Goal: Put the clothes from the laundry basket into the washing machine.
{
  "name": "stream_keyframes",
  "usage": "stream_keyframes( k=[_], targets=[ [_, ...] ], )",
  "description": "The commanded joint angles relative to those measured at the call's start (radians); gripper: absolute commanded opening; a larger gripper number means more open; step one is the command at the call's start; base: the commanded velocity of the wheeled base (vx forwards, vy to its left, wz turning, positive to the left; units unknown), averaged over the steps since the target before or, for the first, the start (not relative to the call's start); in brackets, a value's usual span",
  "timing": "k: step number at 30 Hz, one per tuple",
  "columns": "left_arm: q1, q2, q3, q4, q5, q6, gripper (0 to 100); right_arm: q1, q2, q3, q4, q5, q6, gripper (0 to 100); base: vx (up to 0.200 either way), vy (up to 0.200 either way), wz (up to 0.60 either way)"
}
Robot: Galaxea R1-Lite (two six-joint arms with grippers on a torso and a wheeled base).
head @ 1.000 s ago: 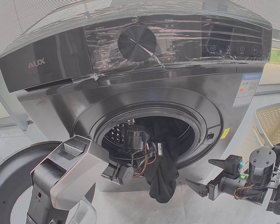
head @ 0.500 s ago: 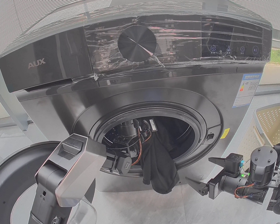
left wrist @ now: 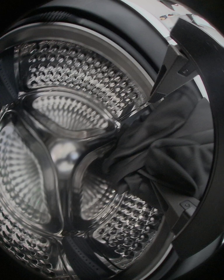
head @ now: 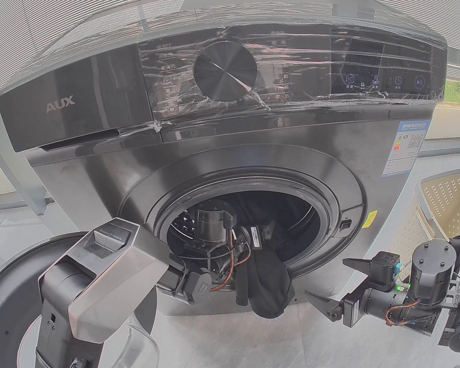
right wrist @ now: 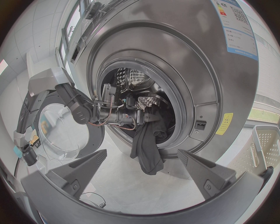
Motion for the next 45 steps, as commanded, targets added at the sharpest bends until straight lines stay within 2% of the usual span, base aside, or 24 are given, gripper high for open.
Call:
stream_keyframes(
  k=[1,5,8,9,10,20,21,31,34,36,37,40,45],
  targets=[
    [-0.036,-0.079,0.120,0.028,-0.047,0.006,100,0.006,-0.002,-0.003,-0.001,0.000,0.000,100,0.000,0.000,0.00],
    [-0.033,-0.057,0.109,0.035,-0.052,0.019,100,0.005,-0.002,-0.002,-0.001,0.000,0.001,100,0.000,0.000,0.00],
    [-0.024,0.001,0.091,0.038,-0.049,0.044,100,0.006,0.001,-0.002,-0.001,0.000,0.001,100,0.000,0.000,0.00],
    [-0.022,0.022,0.083,0.035,-0.050,0.067,100,0.006,-0.001,-0.002,-0.001,0.000,0.001,100,0.000,0.000,0.00],
    [-0.018,0.030,0.080,0.034,-0.049,0.075,100,0.006,-0.001,0.000,-0.001,0.000,0.001,100,0.000,0.000,0.00],
    [-0.010,0.065,0.058,0.038,-0.041,0.076,100,0.006,0.004,-0.002,-0.001,0.002,0.003,100,0.000,0.000,0.00],
    [-0.010,0.067,0.054,0.038,-0.041,0.076,0,0.006,0.006,-0.002,-0.001,0.002,0.003,100,0.000,0.000,0.00],
    [-0.007,0.067,-0.023,0.023,-0.020,0.062,0,0.008,0.007,-0.006,-0.002,0.003,-0.002,100,0.000,0.000,0.00],
    [-0.007,0.073,-0.107,0.012,0.010,0.027,0,0.025,0.004,-0.011,-0.002,0.003,0.000,100,0.000,0.000,0.00],
    [-0.007,0.075,-0.132,0.012,0.022,0.019,0,0.025,0.004,-0.011,-0.002,0.003,0.001,100,0.000,0.000,0.00],
    [-0.005,0.087,-0.185,0.011,0.051,0.006,0,0.025,0.004,-0.010,-0.002,0.003,0.001,100,0.000,0.000,0.00],
    [0.012,0.098,-0.227,-0.005,0.076,0.007,0,0.023,-0.001,-0.011,-0.002,0.003,0.000,100,0.000,0.000,0.00],
    [0.018,0.096,-0.221,-0.014,0.080,0.007,0,0.022,-0.001,-0.013,-0.002,0.003,0.000,100,0.000,0.000,0.00]
  ],
)
